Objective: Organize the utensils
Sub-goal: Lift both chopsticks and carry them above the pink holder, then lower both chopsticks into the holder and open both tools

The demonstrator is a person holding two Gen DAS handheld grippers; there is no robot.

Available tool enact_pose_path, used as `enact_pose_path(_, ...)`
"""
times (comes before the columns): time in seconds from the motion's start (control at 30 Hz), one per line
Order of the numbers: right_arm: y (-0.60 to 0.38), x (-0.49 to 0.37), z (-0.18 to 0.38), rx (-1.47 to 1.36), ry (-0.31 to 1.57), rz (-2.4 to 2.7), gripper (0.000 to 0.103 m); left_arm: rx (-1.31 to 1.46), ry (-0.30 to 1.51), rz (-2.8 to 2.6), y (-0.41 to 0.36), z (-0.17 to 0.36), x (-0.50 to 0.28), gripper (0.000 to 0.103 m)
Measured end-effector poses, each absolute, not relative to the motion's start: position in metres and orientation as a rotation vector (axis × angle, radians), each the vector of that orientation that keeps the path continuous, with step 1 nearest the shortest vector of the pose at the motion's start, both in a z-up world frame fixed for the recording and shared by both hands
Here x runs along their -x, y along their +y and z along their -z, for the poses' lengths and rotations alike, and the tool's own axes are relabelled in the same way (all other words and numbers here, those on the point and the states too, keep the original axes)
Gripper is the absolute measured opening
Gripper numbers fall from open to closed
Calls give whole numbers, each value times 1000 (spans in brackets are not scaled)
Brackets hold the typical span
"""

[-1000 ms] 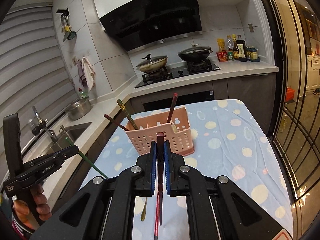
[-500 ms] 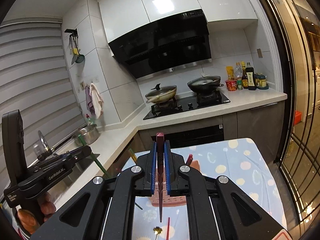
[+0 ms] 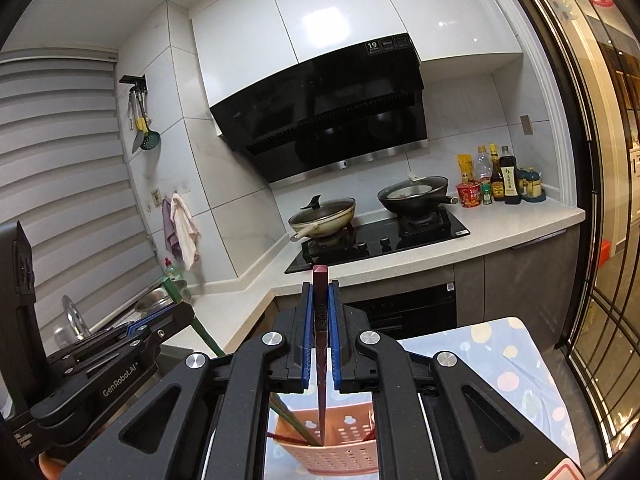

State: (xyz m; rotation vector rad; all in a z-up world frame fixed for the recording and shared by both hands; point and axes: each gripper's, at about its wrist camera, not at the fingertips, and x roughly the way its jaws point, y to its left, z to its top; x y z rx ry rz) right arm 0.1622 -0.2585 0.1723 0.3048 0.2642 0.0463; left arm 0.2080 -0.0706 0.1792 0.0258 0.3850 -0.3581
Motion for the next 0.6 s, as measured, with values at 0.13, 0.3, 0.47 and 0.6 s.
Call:
enact_pose_path(0.13, -256, -181, -162, -295, 293, -31, 7, -24, 415, 352, -70, -168, -220, 7)
enact_pose_path(0.3, -260, -199, -145, -296, 340, -8, 7, -18, 453, 343, -67, -153, -231, 7)
enact_pose_path(0.47, -261, -211, -127, -298, 388, 3, 7, -15, 487, 341, -68, -140, -236, 7)
enact_pose_path(0.6, -259, -214, -118, -296, 406, 6, 7, -17, 504, 340, -69, -133, -239, 7)
